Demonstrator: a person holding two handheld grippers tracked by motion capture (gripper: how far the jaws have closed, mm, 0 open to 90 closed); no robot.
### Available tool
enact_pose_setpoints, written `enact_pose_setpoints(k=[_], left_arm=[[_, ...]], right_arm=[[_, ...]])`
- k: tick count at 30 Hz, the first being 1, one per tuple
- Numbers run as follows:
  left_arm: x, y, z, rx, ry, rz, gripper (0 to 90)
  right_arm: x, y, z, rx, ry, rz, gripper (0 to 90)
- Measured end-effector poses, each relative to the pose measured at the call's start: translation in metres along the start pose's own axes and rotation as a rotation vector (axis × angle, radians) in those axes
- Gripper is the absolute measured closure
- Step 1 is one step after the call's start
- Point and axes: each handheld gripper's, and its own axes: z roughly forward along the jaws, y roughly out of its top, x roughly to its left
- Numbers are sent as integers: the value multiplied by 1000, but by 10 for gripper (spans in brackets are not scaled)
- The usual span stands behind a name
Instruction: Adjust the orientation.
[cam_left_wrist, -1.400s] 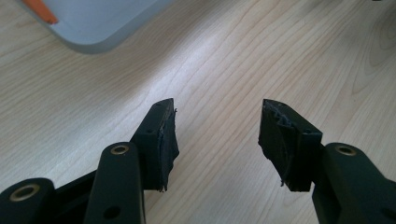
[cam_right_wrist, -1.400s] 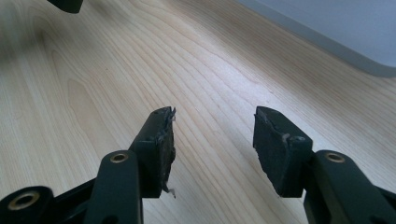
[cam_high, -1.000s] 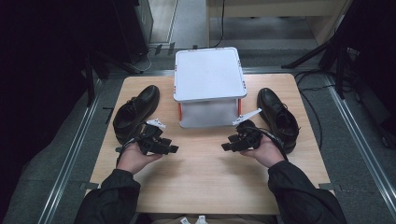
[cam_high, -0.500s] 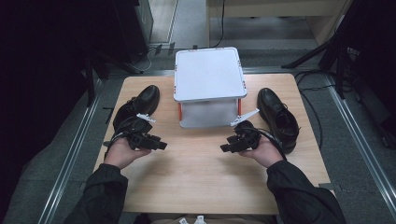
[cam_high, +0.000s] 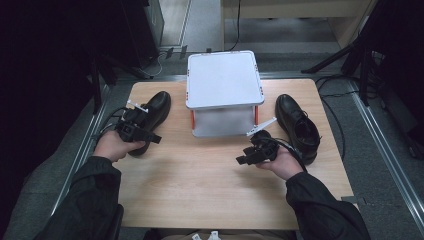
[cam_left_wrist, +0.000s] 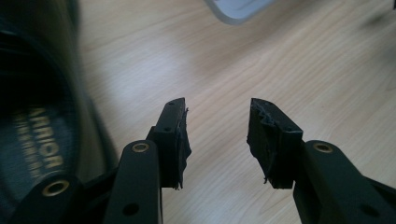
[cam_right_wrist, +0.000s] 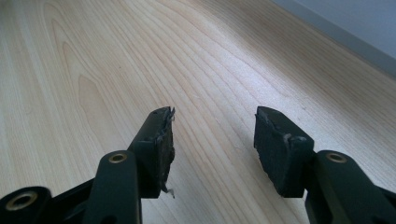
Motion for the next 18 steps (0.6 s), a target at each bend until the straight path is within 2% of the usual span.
enact_pose_setpoints(k=[5, 9, 14, 18], left_arm=[[14, 10, -11, 12, 42, -23, 594], [27, 18, -15, 32, 51, -47, 611], [44, 21, -11, 53, 54, -112, 638], [53, 21, -4, 71, 64, -141, 647]], right_arm=[[0, 0, 0, 5, 0, 3, 480], [0, 0, 1, 9, 0, 2, 480], [-1, -1, 1, 15, 7, 4, 476], [-1, -1, 0, 12, 7, 13, 476]])
